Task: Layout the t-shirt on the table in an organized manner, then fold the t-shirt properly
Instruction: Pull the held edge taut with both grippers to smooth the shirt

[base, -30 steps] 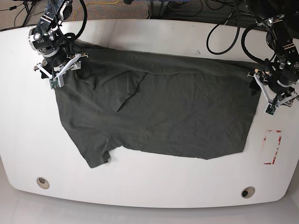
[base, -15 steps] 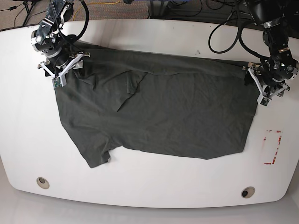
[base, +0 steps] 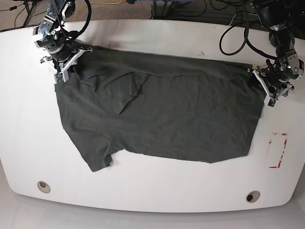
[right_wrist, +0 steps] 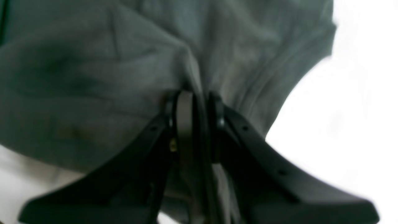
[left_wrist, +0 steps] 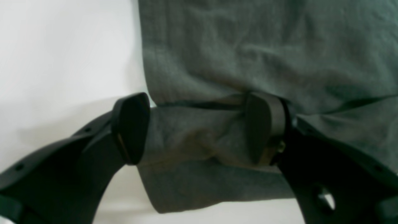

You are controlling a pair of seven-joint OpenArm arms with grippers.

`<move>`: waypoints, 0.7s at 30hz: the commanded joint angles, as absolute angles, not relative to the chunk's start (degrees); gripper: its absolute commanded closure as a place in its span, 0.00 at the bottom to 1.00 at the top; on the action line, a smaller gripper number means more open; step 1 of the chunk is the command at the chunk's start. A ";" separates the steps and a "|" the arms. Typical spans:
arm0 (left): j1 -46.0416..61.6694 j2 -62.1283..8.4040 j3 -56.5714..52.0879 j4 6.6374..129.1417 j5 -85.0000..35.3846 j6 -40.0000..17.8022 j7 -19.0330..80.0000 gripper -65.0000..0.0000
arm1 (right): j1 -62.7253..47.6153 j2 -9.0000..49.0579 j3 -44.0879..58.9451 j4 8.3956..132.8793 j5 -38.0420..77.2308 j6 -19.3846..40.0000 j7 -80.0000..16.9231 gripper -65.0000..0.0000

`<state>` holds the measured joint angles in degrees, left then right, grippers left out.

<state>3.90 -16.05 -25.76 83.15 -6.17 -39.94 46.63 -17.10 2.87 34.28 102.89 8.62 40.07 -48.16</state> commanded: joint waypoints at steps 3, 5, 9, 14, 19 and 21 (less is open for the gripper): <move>2.59 -16.75 -25.71 83.12 -5.67 -40.00 46.90 0.31 | -18.86 3.65 34.42 104.04 9.36 40.00 -47.87 0.87; 2.42 -16.75 -25.71 82.59 -5.67 -40.00 46.90 0.31 | -19.47 3.74 34.42 104.31 9.36 40.00 -47.87 0.87; 2.33 -17.89 -25.71 81.36 -5.67 -40.00 46.73 0.31 | -21.05 4.26 34.42 104.75 9.27 40.00 -47.96 0.87; 2.33 -18.68 -25.71 80.48 -5.67 -40.00 46.64 0.31 | -22.55 6.11 34.42 105.27 9.36 40.00 -47.96 0.88; 2.33 -20.09 -25.71 80.48 -5.67 -40.00 46.64 0.31 | -24.13 7.78 34.42 105.80 9.36 40.00 -47.96 0.88; 2.33 -20.09 -25.71 80.48 -5.76 -40.00 46.64 0.31 | -24.57 8.57 34.42 106.33 9.36 40.00 -47.96 0.88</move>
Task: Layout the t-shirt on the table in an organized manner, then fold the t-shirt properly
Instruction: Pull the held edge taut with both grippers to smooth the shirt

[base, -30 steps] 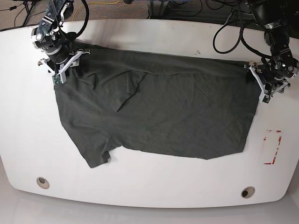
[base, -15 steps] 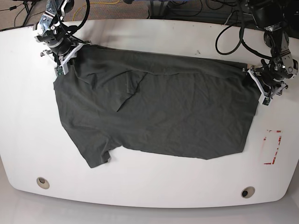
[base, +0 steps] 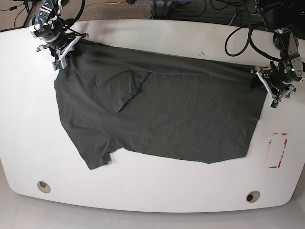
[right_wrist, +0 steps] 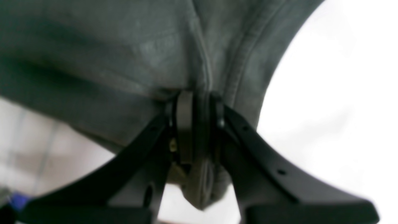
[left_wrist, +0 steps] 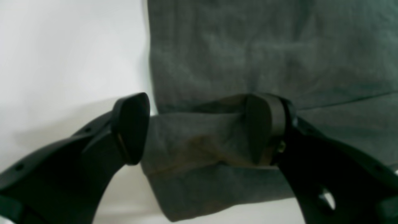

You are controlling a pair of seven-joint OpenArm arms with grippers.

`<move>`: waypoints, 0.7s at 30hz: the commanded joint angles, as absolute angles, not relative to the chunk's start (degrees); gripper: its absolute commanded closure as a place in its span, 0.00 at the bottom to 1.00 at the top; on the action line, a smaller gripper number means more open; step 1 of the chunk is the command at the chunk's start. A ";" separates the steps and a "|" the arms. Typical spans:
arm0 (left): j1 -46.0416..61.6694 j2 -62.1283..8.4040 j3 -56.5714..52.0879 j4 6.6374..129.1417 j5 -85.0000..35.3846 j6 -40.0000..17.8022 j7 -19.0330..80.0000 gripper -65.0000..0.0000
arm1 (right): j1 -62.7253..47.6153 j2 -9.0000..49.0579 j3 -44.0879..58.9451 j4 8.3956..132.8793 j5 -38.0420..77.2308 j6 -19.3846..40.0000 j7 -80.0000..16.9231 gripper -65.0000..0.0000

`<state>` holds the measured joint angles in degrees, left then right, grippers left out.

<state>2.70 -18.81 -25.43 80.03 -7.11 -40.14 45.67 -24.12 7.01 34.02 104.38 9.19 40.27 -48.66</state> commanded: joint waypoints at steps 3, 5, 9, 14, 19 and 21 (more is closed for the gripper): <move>2.42 -20.53 -25.71 80.48 -5.76 -40.00 46.64 0.31 | -25.36 8.84 34.42 106.86 9.36 40.00 -47.96 0.87; 2.51 -21.32 -25.71 80.48 -5.76 -40.00 46.64 0.31 | -25.63 8.92 34.42 107.30 9.36 40.00 -47.96 0.87; 2.51 -21.49 -25.71 80.57 -5.76 -40.00 46.64 0.31 | -25.71 9.01 34.42 107.74 9.10 40.00 -47.96 0.86; 2.51 -21.49 -25.71 80.75 -5.85 -40.00 46.64 0.31 | -25.98 9.01 34.42 109.58 8.92 40.00 -48.66 0.69; 2.51 -21.49 -25.71 80.84 -6.02 -40.00 46.81 0.31 | -25.98 8.48 34.42 113.89 9.36 40.00 -51.74 0.29; 2.51 -21.49 -25.71 80.84 -6.02 -40.00 46.81 0.31 | -26.07 7.60 34.24 114.95 9.98 40.00 -52.18 0.18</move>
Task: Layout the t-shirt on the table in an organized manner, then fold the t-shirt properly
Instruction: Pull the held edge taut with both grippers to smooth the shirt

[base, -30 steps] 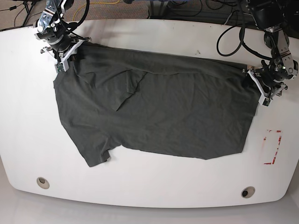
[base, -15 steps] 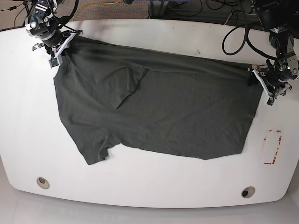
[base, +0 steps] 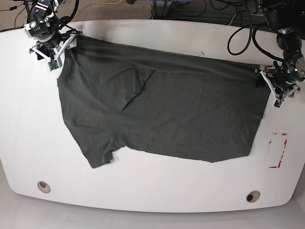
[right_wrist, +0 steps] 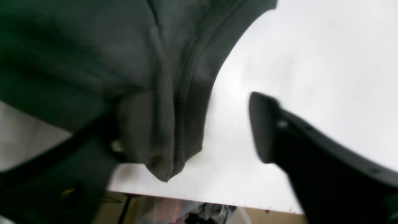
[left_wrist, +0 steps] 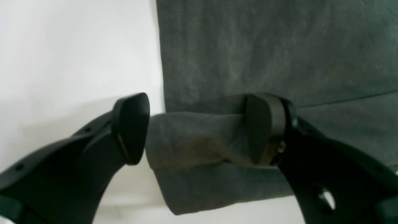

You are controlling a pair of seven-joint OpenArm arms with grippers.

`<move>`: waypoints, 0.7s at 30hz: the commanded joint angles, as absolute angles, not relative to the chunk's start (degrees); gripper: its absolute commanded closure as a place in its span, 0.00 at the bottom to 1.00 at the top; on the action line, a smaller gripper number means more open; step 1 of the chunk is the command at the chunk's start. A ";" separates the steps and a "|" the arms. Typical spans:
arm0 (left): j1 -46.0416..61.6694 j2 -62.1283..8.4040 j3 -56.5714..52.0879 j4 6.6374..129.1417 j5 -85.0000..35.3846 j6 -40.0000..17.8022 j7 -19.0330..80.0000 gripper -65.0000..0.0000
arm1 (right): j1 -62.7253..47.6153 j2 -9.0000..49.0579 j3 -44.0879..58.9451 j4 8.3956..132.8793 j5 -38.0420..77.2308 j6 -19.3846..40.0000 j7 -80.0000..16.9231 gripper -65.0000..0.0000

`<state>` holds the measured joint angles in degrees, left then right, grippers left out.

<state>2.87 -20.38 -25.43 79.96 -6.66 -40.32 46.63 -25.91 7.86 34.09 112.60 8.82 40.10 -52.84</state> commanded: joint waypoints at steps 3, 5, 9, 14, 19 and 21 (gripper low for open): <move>2.51 -21.49 -25.71 80.84 -6.02 -40.00 46.81 0.31 | -26.15 6.02 34.51 115.12 12.53 40.00 -52.26 0.11; 2.51 -21.49 -25.71 80.84 -6.02 -40.00 46.81 0.31 | -26.24 5.93 34.51 114.95 13.67 40.00 -52.26 0.12; 2.68 -21.41 -25.71 80.84 -6.02 -40.00 46.81 0.31 | -27.12 5.05 34.51 114.59 14.02 40.00 -52.26 0.14; 2.77 -21.41 -25.80 80.84 -6.02 -40.00 46.81 0.31 | -27.47 4.26 34.59 112.66 13.93 40.00 -52.00 0.17; 2.77 -21.41 -25.80 80.84 -6.02 -40.00 46.81 0.31 | -27.47 4.18 34.59 109.49 14.29 40.00 -51.82 0.21; 2.77 -21.41 -25.80 80.84 -6.11 -40.00 46.81 0.31 | -27.38 4.18 34.59 108.09 14.29 40.00 -50.95 0.22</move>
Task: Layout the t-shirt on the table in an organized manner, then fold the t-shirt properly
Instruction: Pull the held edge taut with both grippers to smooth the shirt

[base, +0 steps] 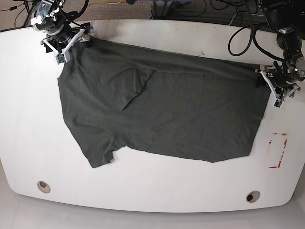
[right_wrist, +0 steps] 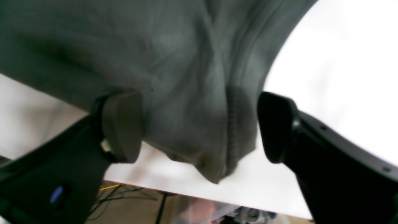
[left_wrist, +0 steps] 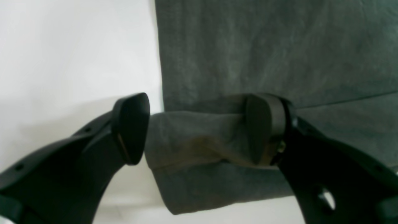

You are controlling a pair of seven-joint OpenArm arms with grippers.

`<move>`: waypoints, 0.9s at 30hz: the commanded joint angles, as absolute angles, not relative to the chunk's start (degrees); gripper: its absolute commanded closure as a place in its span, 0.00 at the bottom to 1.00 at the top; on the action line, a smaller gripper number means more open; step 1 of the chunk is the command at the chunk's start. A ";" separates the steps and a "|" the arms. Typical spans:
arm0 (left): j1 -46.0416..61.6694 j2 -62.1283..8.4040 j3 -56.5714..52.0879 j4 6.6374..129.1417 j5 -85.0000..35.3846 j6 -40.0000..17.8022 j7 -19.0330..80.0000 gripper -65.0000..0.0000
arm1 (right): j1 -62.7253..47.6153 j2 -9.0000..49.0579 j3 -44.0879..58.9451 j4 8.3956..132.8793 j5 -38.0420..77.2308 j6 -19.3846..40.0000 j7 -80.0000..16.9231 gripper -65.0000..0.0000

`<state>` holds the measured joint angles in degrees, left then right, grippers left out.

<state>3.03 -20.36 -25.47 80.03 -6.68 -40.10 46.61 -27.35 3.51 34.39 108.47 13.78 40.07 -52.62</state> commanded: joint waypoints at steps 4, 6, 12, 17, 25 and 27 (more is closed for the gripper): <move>2.77 -21.41 -25.80 80.84 -6.11 -40.00 46.81 0.31 | -27.47 4.26 34.59 105.45 14.11 40.00 -47.96 0.26; 2.86 -21.41 -25.80 80.84 -6.11 -40.00 46.81 0.31 | -27.56 4.35 34.59 104.31 13.85 40.00 -47.08 0.30; 4.53 -21.58 -26.07 80.92 -6.11 -40.00 46.90 0.31 | -27.56 6.81 34.51 100.53 14.29 40.00 -46.37 0.53; 6.37 -21.58 -26.15 80.92 -6.11 -40.00 46.99 0.31 | -27.56 9.10 34.42 98.95 14.29 40.00 -46.37 0.71; 12.53 -21.41 -26.15 85.67 -6.11 -40.00 47.08 0.41 | -27.74 12.97 34.42 98.95 14.02 40.00 -46.46 0.78; 14.11 -21.32 -26.15 87.69 -6.11 -40.00 47.08 0.41 | -27.74 13.58 34.42 99.12 14.02 40.00 -46.64 0.78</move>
<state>12.53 -20.58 -25.98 85.76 -9.13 -40.12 44.03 -27.05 12.08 34.02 98.78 16.78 40.97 -44.18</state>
